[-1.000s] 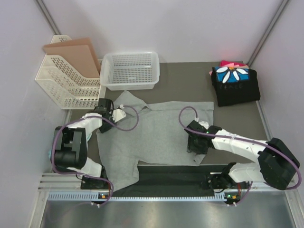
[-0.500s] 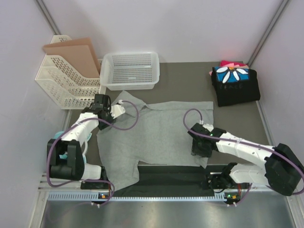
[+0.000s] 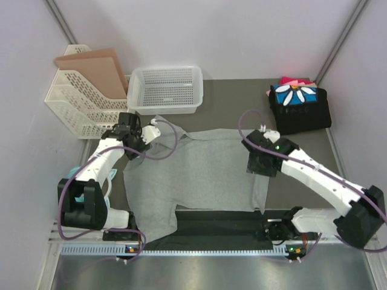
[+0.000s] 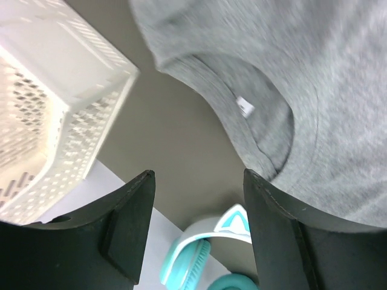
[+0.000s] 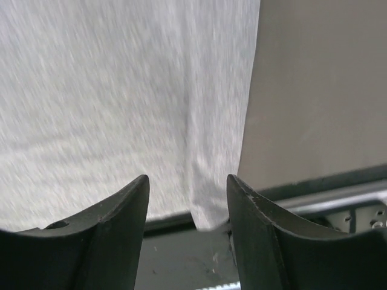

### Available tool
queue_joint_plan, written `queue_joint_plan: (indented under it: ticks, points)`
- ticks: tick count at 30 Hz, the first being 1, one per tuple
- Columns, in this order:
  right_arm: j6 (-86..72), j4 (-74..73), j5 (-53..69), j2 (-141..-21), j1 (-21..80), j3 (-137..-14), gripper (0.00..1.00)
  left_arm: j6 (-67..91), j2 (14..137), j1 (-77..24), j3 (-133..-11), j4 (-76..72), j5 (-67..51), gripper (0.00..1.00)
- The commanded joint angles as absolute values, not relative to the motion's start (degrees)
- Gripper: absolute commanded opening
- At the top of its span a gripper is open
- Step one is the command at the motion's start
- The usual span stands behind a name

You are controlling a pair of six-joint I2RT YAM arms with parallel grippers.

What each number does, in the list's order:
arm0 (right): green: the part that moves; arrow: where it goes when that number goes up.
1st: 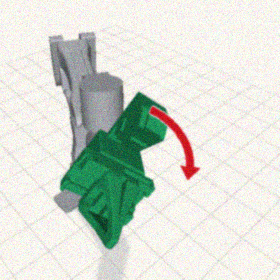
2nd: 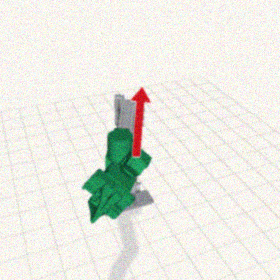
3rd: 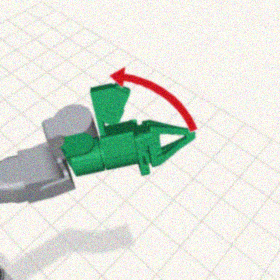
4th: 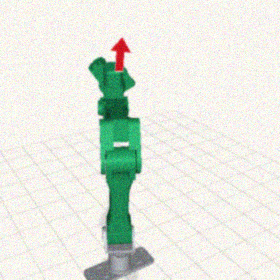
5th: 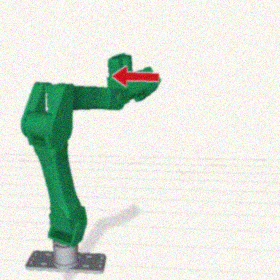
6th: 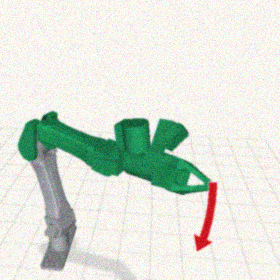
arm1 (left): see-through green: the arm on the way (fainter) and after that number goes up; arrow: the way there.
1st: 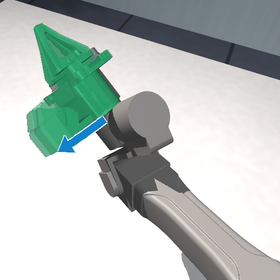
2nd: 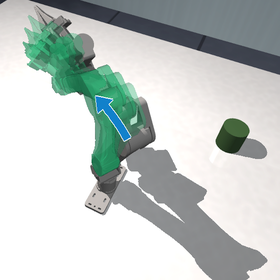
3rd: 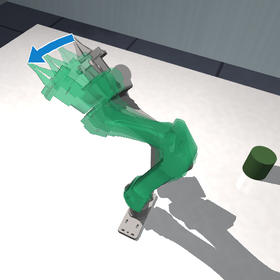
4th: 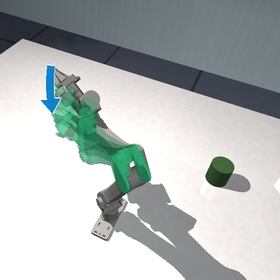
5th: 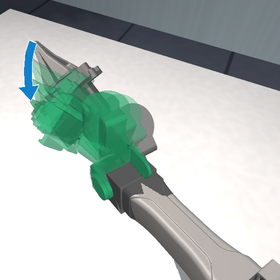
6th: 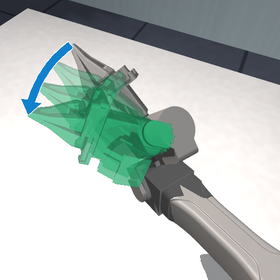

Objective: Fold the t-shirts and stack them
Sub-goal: Grap the side of the flattened tshirt furthest away from the robot with both arms

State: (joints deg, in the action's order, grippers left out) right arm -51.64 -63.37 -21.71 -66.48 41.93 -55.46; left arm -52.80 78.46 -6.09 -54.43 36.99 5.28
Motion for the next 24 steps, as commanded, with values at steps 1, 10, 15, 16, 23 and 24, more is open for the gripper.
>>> queue_joint_plan:
  ticks: [1,10,15,16,23,24]
  points:
    - [-40.8,-53.98,-24.26,-76.87,31.13,-62.66,0.53,-47.56,76.64,-6.33,-60.02,38.14,1.32,0.65]
    - [-34.28,-45.97,-19.95,-95.96,14.86,-74.96,0.51,-46.5,78.57,-6.42,-60.64,35.95,0.71,0.65]
    - [-34.01,-43.77,-18.11,-102.29,12.31,-77.6,0.49,-45.36,80.59,-6.5,-61.61,35.6,-1.3,0.65]
    - [-34.01,-43.42,-17.84,-102.91,12.13,-78.22,0.49,-45.18,80.94,-6.59,-61.79,35.51,-1.49,0.65]
    - [-33.93,-43.07,-17.31,-109.24,11.34,-82.7,0.48,-44.03,83.05,-9.14,-62.4,34.37,-1.41,0.65]
    - [-33.93,-43.07,-17.4,-110.38,11.25,-83.23,0.48,-43.95,83.49,-9.66,-62.23,34.02,-0.62,0.65]
